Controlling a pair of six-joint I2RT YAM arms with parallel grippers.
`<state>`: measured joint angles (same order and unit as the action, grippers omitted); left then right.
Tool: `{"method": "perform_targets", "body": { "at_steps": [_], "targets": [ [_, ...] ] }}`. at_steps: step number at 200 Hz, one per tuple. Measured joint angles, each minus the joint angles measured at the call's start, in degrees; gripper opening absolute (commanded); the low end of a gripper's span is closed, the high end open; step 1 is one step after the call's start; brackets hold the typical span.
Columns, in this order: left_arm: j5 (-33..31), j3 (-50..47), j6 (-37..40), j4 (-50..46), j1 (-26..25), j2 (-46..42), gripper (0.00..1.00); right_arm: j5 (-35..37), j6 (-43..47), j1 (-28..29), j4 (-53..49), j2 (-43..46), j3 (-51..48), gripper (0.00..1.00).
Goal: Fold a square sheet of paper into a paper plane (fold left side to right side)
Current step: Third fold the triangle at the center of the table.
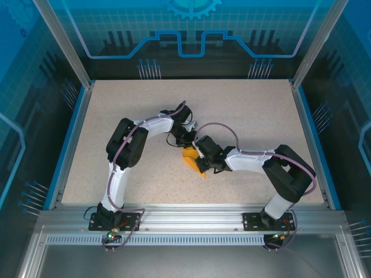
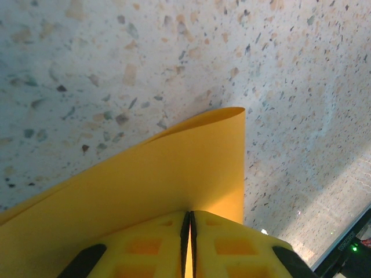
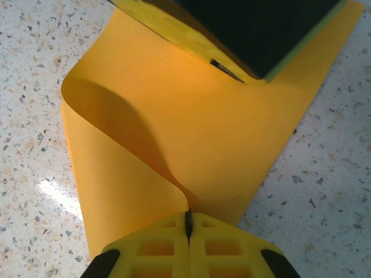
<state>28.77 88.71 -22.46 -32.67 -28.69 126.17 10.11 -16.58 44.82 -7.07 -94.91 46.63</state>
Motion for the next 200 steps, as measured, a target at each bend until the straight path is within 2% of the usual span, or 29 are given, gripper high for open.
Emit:
{"method": "perform_targets", "body": {
  "at_steps": [170,200],
  "targets": [
    [0.0,0.0,0.0,0.2,-0.1,0.0,0.15,-0.4,0.0,0.0,-1.3,-1.7,1.5,0.0],
    [0.0,0.0,0.0,0.2,-0.1,0.0,0.19,-0.5,0.0,0.1,-1.7,-1.9,1.8,0.0]
  ]
}}
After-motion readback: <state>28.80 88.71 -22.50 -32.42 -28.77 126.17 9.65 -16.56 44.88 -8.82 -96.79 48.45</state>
